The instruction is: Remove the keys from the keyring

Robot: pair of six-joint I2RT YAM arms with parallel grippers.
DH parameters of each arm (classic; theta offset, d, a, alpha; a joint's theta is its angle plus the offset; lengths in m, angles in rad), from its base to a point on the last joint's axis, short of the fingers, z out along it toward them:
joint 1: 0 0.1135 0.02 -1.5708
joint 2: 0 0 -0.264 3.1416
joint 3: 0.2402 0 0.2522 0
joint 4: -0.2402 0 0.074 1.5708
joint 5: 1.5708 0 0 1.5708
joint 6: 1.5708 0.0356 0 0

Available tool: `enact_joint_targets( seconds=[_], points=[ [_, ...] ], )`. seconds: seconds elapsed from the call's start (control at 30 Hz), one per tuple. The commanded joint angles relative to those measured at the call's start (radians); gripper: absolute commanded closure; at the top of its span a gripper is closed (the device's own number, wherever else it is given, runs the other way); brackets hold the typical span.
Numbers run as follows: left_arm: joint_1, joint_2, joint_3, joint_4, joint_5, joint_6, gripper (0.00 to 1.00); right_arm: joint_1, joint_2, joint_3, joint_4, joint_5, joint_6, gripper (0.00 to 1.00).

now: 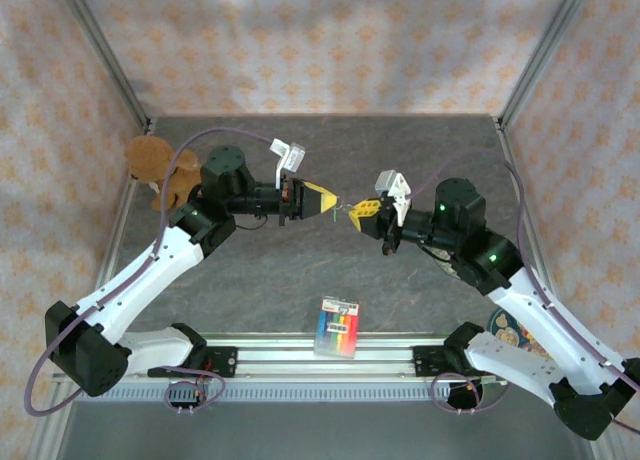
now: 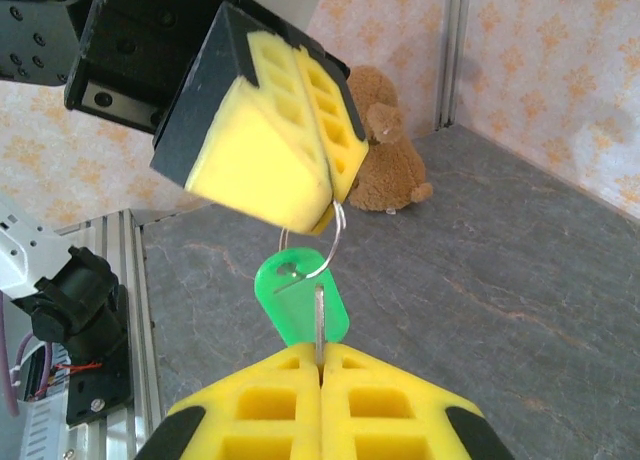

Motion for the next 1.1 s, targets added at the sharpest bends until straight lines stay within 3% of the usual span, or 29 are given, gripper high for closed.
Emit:
enact_joint_targets(
  seconds=[0.0, 0.3, 0.5, 0.87, 1.07],
  points=[
    [0.009, -0.010, 0.000, 0.052, -0.003, -0.016, 1.00, 0.000, -0.018, -0.010, 0.042, -0.002, -0.022, 1.00],
    [0.050, -0.028, 0.001, -0.134, -0.156, 0.096, 1.00, 0.001, -0.047, -0.031, 0.003, 0.080, 0.032, 1.00],
    [0.051, -0.019, -0.062, -0.286, -0.469, 0.194, 1.00, 0.000, -0.095, -0.124, 0.037, 0.169, 0.126, 1.00],
    [0.052, 0.212, -0.206, -0.212, -0.834, 0.173, 1.00, 0.001, -0.142, -0.275, 0.104, 0.239, 0.260, 1.00],
    [0.059, 0.354, -0.193, -0.171, -0.914, 0.152, 1.00, 0.000, -0.143, -0.323, 0.128, 0.263, 0.297, 1.00]
  ],
)
